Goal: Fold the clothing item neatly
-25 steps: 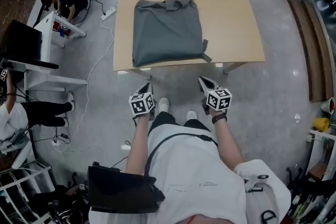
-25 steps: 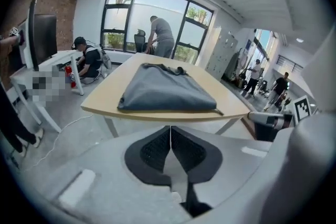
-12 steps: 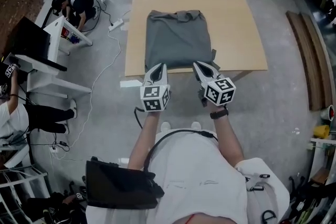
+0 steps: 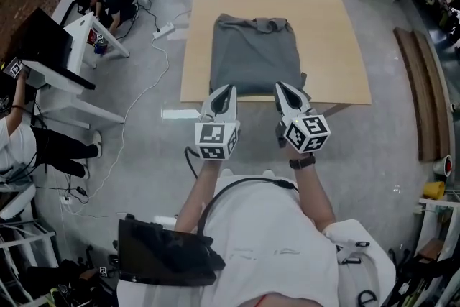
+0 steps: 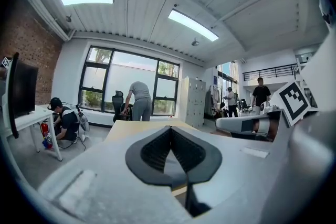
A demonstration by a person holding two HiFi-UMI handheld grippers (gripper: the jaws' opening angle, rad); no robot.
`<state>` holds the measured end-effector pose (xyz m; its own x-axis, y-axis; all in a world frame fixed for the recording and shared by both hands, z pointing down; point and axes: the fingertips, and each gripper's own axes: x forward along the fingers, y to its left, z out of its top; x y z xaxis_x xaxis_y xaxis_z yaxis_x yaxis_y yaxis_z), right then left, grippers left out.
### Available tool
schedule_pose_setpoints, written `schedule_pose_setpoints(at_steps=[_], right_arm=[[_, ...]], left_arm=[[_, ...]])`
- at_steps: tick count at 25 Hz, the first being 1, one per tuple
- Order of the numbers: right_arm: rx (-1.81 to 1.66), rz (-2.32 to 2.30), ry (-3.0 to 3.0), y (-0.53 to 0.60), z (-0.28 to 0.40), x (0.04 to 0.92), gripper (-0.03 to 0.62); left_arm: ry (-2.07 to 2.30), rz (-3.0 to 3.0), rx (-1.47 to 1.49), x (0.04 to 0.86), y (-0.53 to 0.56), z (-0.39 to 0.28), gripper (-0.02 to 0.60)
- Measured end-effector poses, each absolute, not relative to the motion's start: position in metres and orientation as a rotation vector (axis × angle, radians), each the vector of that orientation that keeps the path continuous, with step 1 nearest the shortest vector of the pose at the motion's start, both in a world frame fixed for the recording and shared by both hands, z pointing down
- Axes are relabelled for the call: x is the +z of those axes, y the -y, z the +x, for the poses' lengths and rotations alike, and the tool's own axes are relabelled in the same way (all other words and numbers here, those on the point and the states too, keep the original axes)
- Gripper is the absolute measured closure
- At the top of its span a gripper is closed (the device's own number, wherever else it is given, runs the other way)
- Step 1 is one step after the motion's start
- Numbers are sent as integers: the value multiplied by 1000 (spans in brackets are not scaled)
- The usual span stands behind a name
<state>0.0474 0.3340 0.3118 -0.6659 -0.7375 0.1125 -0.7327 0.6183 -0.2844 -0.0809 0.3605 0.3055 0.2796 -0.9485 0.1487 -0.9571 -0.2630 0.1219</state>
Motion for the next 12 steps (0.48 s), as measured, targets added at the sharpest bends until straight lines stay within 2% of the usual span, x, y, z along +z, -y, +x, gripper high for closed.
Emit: schedule_pose_setpoints(at_steps=[12], right_arm=[[-463, -1290, -2863, -337, 30, 319, 591]], left_arm=[[1715, 2320, 51, 323, -366, -99, 580]])
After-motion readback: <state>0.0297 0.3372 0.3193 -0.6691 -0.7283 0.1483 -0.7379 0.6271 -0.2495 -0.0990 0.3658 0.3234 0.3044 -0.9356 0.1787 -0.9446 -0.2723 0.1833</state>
